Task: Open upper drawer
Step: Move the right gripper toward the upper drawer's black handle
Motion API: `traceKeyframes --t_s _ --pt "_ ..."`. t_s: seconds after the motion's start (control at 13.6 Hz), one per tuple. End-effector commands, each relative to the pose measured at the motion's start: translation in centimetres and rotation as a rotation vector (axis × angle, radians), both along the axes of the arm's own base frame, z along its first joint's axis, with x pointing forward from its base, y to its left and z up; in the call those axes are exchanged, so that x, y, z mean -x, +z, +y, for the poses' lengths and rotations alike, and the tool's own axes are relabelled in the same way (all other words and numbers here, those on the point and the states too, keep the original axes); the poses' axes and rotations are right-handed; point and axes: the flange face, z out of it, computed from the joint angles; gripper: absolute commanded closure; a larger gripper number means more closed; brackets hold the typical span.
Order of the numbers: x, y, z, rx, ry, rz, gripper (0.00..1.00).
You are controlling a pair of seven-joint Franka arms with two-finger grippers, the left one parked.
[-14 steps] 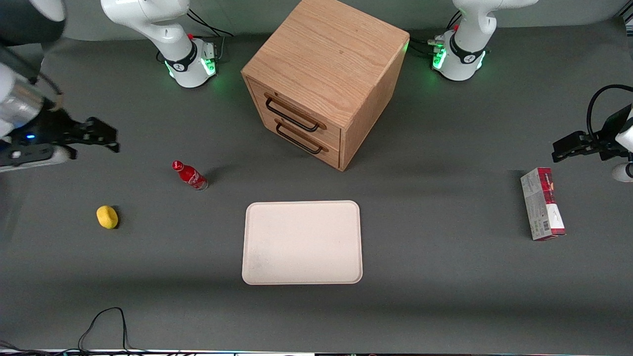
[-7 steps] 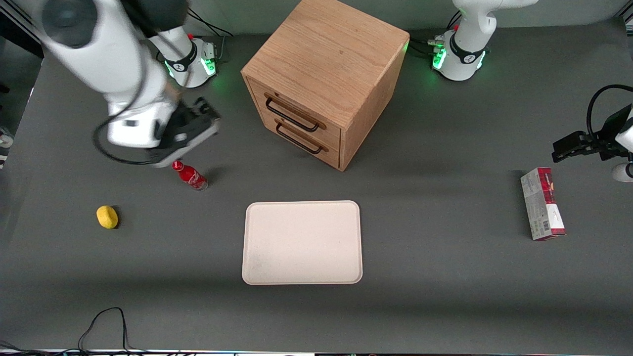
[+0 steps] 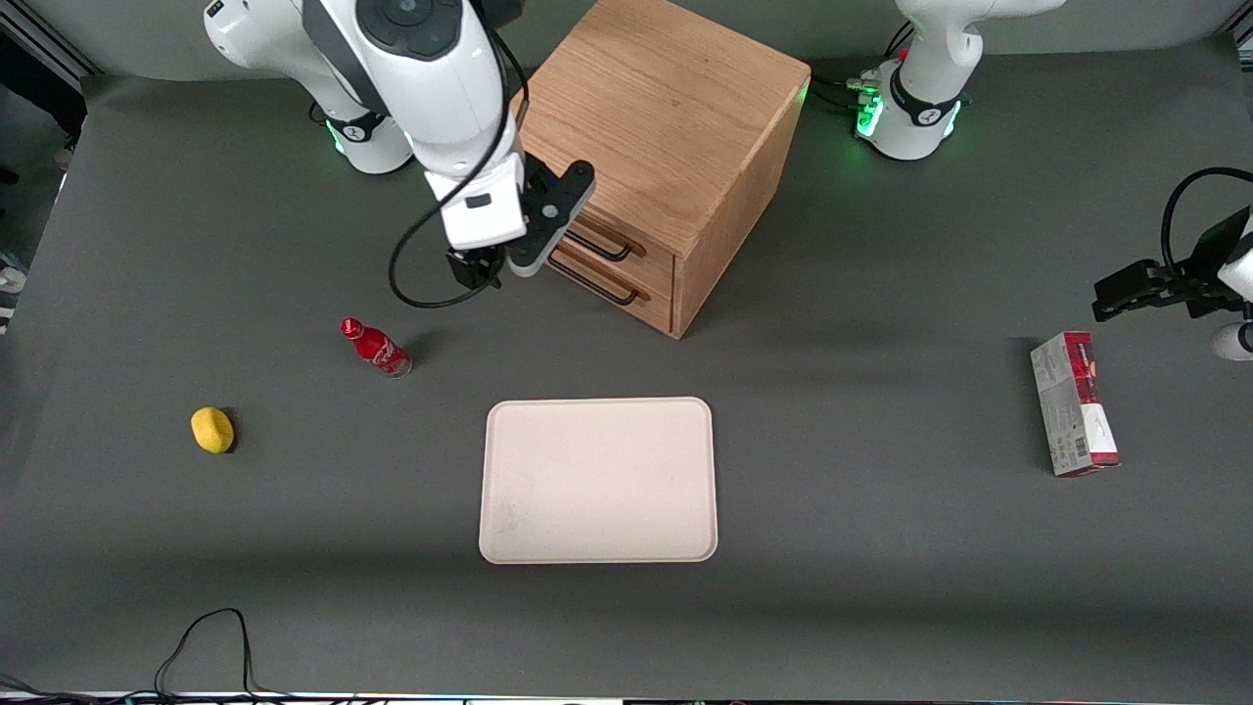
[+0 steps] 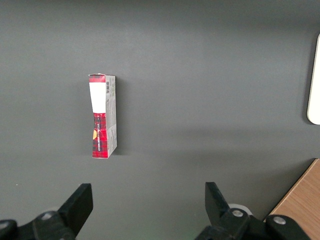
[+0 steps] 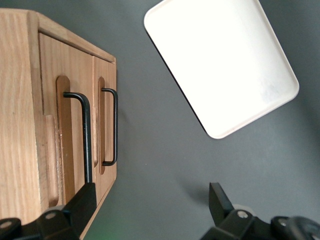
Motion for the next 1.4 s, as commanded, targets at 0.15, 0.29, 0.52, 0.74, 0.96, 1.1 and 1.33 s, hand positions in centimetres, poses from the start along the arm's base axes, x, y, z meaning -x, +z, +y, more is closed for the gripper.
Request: traceKeyframes --t_s 0.15,0.29,0.52,0.74,0.96,1.1,1.33 --pt "0.9 -0.6 0.1 -0.128 0.069 0.123 0.00" --pt "1.2 -0.4 0.0 -0.136 0.068 0.128 0.00" --pt "1.8 -1.3 0.3 -0.160 0.064 0.169 0.00" --pt "2.3 -3.6 -0.1 -0.156 0.054 0.169 0.00" --pt "3.4 -5.9 -0.9 -0.162 0.039 0.155 0.00" --pt "4.2 -6.4 0.3 -0.164 0.060 0.150 0.00" --pt "4.4 -8.2 0.3 -0.158 0.058 0.143 0.00"
